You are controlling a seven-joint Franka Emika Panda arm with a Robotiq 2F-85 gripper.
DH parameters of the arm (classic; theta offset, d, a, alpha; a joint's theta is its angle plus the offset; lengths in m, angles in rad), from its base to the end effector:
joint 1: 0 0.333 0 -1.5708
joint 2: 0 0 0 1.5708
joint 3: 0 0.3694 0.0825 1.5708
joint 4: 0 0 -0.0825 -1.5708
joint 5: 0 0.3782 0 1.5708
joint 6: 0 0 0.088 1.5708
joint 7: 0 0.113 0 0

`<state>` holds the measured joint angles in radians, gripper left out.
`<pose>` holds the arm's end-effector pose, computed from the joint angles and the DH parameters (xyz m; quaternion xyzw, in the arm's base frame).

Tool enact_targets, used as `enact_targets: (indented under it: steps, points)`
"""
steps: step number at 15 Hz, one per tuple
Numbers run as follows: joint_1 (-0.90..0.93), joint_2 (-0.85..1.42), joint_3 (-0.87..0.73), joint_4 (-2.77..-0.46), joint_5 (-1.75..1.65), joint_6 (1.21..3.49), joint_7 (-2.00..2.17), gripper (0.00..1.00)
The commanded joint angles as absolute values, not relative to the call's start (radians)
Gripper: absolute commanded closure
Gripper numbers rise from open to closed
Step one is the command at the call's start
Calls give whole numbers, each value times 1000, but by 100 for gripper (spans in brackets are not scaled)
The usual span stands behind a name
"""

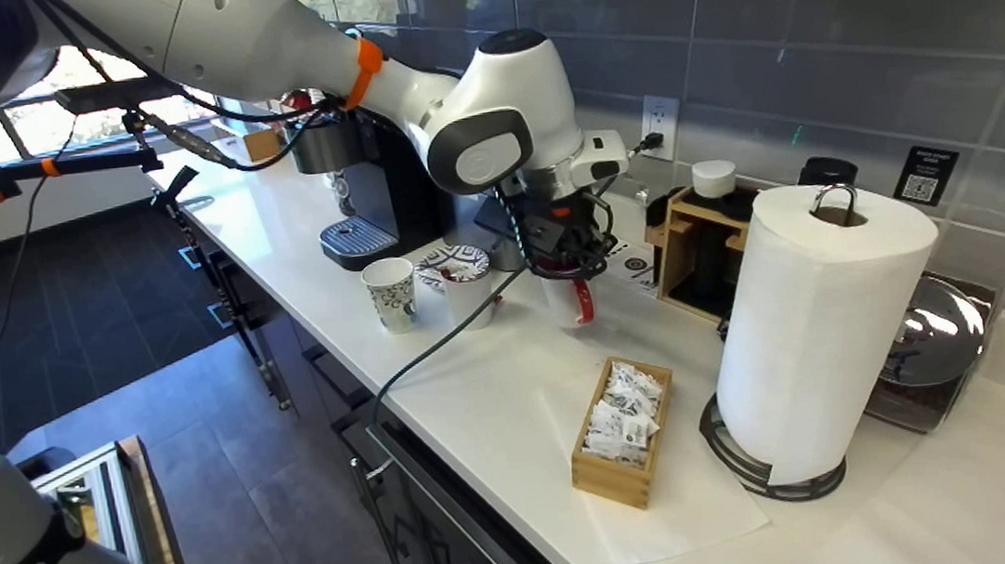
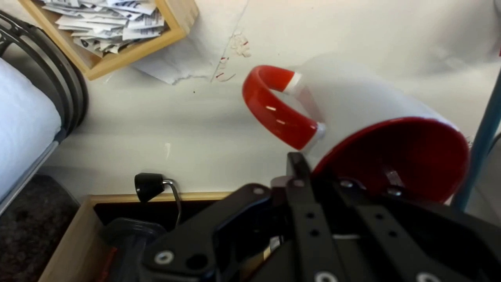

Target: Move the mug forward then remove the spoon from the mug and put it in the cup

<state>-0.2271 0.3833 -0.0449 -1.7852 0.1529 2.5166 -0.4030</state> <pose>0.6702 -0.1838 0.4241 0.9837 0.0142 0.1789 0.0132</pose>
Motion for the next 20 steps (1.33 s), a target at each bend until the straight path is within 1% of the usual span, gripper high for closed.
enact_targets:
  steps: [1,10,14,20]
  points:
    - [-225,391,-44,-1778,131,2532,-380,98]
    - [-253,514,-47,-1534,138,2388,-338,98]
    - [-290,584,-1,-1417,176,2271,-434,98]
    - [-324,681,42,-1306,218,2269,-484,98]
